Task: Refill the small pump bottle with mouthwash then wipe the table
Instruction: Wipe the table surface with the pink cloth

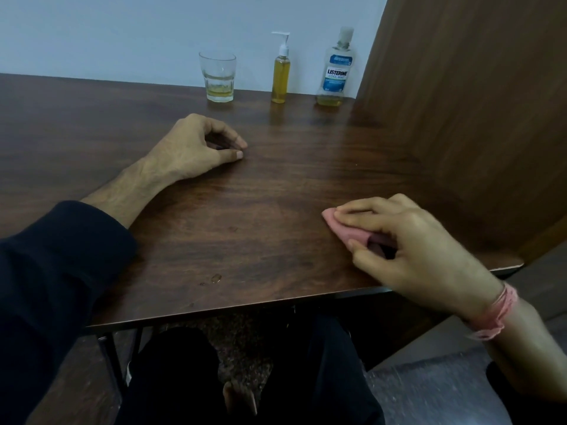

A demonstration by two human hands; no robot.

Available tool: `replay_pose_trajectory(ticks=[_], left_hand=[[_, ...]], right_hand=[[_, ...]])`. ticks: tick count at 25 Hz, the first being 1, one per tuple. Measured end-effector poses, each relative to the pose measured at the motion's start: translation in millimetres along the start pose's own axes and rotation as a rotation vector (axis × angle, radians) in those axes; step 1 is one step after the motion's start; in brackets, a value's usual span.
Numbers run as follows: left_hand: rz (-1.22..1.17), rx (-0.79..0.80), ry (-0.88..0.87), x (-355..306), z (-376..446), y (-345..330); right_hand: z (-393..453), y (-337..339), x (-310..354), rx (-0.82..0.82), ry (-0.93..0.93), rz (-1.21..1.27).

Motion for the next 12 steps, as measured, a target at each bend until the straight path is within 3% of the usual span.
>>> replay_pose_trajectory(ticks=[4, 9, 12], left_hand=[[0.001, 0.005, -0.003, -2, -1, 0], [0.009, 0.014, -0.017, 1, 2, -1], [-0.005, 0.012, -0.012, 5, 6, 0]], right_hand=[[-17, -8, 32, 0.009, 0.108, 0.061], [2, -12, -36, -0.07, -0.326, 0.017], [-3, -30, 0, -0.01, -0.163, 0.189]])
Point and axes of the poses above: each hand's wrist, its own z-axis towards the middle knuckle, its own y-axis out of the back of the hand, x = y × z, the point moved 5 cm from there along z, towards the middle knuckle, and after that the axes turned 14 degrees about -z, right-handed, at the moved point
